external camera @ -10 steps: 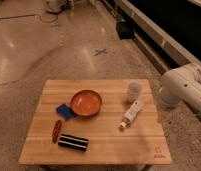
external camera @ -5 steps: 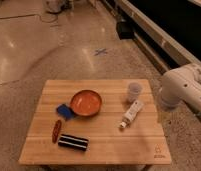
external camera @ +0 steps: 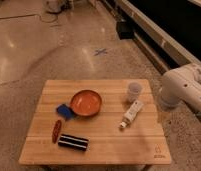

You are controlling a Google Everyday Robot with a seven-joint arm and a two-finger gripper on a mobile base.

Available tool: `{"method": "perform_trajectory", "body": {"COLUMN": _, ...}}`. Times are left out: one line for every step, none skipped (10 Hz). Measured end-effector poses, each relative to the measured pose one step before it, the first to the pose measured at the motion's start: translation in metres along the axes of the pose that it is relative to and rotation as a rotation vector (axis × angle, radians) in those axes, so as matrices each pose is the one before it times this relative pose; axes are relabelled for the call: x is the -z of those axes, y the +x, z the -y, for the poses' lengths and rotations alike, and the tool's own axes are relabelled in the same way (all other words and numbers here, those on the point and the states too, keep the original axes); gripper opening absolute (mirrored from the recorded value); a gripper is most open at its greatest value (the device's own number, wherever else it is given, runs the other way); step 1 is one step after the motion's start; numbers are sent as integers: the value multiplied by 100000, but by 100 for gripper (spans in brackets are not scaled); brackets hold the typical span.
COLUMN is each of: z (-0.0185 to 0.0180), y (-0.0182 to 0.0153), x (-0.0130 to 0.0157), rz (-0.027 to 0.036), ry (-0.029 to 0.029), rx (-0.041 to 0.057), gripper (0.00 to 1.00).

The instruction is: Pick up the ceramic bowl

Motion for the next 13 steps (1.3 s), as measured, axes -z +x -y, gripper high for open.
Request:
{"method": "perform_trajectory", "body": {"z": 2, "y": -5, "x": 0, "rz": 2, "ry": 1, "rx": 8, "gripper": 65}}
{"method": "perform_trajectory", "body": {"z": 0, "y": 6, "x": 0, "rz": -13, "ry": 6, "rx": 0, "gripper": 65}}
{"method": "perform_trajectory", "body": {"z": -1, "y": 1, "x": -1, "rz": 1, "ry": -2, "rx": -4, "gripper": 65}}
{"method": "perform_trajectory", "body": {"z": 1, "y": -4, "x": 2, "rz": 7, "ry": 0, "rx": 2, "gripper": 65}}
{"method": "perform_trajectory", "body": {"z": 1, "y": 1, "x": 1, "rz": -5, "ry": 4, "rx": 4, "gripper": 65}}
{"method": "perform_trajectory", "body": {"z": -3, "y": 2, "x": -2, "rz": -2, "ry": -7, "rx": -2, "gripper": 65}}
{"method": "perform_trajectory", "body": {"z": 3, "y": -1, "x": 2, "rz": 2, "ry": 8, "rx": 0, "gripper": 65}}
{"method": "perform_trajectory", "body": {"z": -3, "y": 4, "x": -1, "rz": -5, "ry": -6, "rx": -2, "gripper": 65}}
{"method": "perform_trajectory", "body": {"z": 4, "y": -19, "x": -16, "rz": 23, "ry": -28, "rx": 87, "gripper": 65}}
{"method": "perform_trajectory", "body": {"z": -59, "y": -139, "x": -146, "rz": 202, "ry": -243, "rx": 673, "gripper": 65}}
{"method": "perform_trajectory", "body": {"z": -32, "y": -2259, "x": -874, "rz": 2903, "ry": -1387, "rx": 4914, "gripper": 65}}
{"method": "perform_trajectory", "body": {"z": 172, "y": -3047, "x": -1173, "rz": 3473, "ry": -1420, "rx": 5976, "gripper": 65}}
{"method": "perform_trajectory", "body": {"z": 145, "y": -2332, "x": -1071, "rz": 2715, "ry": -1376, "rx": 4208, "gripper": 65}}
